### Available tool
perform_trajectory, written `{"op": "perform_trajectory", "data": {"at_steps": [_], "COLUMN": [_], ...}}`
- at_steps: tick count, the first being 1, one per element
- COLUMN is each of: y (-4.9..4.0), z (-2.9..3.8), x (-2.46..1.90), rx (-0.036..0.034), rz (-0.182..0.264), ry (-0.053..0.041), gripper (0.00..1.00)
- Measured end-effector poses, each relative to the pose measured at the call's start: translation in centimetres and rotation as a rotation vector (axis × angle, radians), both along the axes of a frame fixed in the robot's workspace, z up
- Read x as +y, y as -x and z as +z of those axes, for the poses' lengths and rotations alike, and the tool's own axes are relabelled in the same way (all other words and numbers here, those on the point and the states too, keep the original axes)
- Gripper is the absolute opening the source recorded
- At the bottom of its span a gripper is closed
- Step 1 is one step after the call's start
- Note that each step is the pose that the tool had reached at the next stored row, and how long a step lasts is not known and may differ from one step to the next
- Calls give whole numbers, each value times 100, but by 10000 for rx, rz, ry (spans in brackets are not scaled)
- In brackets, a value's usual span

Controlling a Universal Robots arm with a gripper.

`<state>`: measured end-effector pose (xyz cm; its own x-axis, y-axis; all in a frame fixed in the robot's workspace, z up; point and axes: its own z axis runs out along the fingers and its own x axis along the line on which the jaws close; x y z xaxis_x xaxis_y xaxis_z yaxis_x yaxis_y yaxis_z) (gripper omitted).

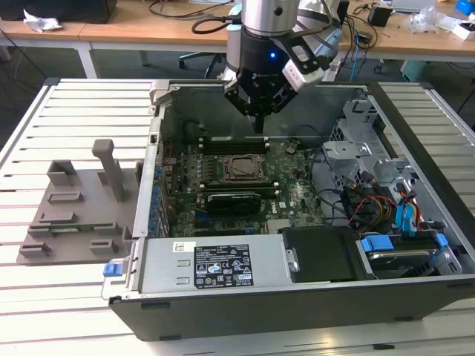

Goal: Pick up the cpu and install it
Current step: 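Install the second cpu locking lever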

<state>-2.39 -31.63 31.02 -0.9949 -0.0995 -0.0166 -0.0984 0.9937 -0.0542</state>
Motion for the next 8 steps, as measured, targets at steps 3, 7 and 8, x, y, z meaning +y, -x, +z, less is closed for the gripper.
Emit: {"op": "perform_trajectory", "data": {"at_steps": [3,7,8], "y": [2,4,5], "z": [-7,-12,-13], "x": [-49,-67,-75], "rx": [0,0,0], "rz": [0,-1,0], "ry": [-66,-321,-444], "gripper": [11,11,11]}}
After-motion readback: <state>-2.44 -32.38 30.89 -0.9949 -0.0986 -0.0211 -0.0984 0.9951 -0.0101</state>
